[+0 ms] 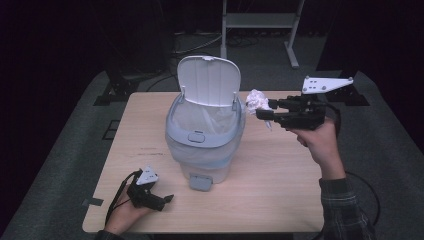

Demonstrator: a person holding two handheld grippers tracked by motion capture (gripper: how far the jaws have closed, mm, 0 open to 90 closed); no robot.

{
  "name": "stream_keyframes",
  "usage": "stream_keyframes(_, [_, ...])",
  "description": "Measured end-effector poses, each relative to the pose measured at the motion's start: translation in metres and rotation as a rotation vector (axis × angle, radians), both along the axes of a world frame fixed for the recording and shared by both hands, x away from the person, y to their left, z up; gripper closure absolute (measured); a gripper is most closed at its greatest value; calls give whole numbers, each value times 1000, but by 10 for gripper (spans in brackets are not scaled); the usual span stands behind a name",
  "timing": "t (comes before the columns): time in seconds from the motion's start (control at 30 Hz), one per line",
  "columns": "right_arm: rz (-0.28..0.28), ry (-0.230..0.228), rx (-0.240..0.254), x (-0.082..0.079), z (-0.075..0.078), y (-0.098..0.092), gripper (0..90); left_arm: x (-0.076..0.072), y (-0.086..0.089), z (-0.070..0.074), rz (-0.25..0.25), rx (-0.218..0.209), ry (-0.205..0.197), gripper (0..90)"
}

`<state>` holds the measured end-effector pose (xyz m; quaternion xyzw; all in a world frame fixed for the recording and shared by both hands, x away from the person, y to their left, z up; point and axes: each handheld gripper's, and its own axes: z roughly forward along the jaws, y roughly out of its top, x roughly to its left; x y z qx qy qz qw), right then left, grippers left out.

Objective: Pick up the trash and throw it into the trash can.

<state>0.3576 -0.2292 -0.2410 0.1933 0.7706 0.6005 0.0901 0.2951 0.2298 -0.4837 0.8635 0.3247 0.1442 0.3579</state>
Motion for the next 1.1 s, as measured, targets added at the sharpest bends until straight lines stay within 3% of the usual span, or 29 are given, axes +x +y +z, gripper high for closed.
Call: stream_keyframes(1.1, [60, -10, -11, 35, 24, 66, 563, 0, 0, 0, 0, 0, 0, 0])
